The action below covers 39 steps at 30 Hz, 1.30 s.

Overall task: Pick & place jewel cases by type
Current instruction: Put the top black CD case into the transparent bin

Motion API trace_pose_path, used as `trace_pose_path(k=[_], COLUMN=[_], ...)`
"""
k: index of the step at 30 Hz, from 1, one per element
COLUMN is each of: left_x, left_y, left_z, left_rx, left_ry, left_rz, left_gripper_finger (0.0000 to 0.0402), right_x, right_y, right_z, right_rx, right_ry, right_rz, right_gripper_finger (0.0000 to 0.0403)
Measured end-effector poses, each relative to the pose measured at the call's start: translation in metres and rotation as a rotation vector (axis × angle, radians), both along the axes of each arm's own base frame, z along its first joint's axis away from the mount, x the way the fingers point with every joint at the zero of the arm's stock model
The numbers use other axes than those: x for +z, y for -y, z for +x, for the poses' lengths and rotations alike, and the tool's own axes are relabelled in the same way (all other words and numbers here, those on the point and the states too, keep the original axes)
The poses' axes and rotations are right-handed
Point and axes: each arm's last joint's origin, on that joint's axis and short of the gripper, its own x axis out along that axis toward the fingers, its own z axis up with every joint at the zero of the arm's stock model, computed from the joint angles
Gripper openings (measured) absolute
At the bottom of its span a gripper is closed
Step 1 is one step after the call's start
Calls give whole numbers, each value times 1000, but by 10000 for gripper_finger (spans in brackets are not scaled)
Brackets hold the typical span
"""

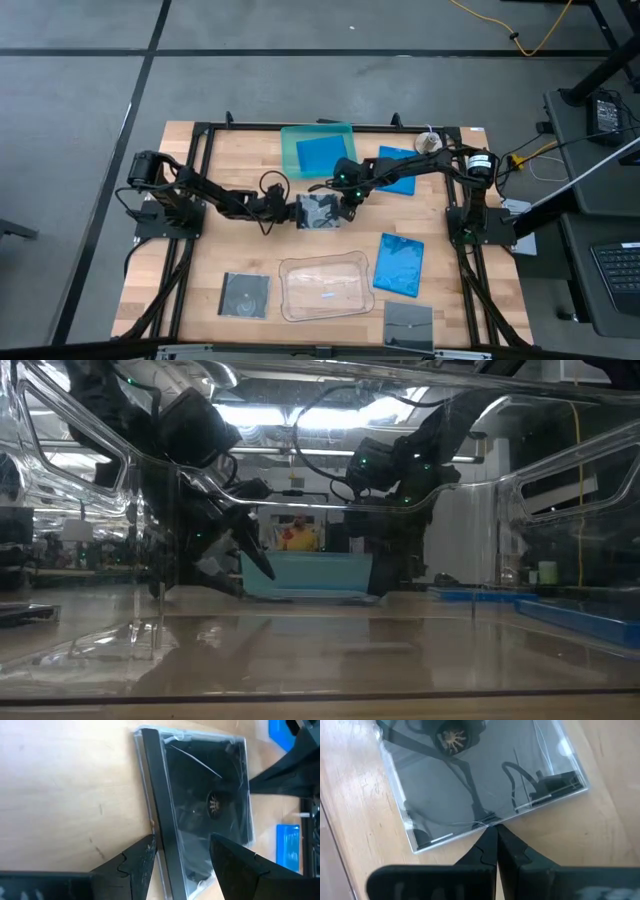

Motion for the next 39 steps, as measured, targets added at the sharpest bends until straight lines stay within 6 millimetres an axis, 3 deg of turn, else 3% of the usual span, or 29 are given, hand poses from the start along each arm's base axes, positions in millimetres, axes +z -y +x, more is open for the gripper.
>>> trace_pose_path(k=[24,35,39], left_x=[30,63,64], left_y=[-11,-10,-8], left_z=[0,-3,-4], left_rx=[-50,-100,-137], left_ry=[110,229,226], left_rz=[117,159,134], left_gripper_finger=[182,182,182], right_x=[0,0,0], right_y=[1,1,2], right_z=[2,2,2], right_rx=[43,57,59], right_ry=[33,37,37], right_rz=[-46,-62,-70], right_gripper_finger=[5,5,5])
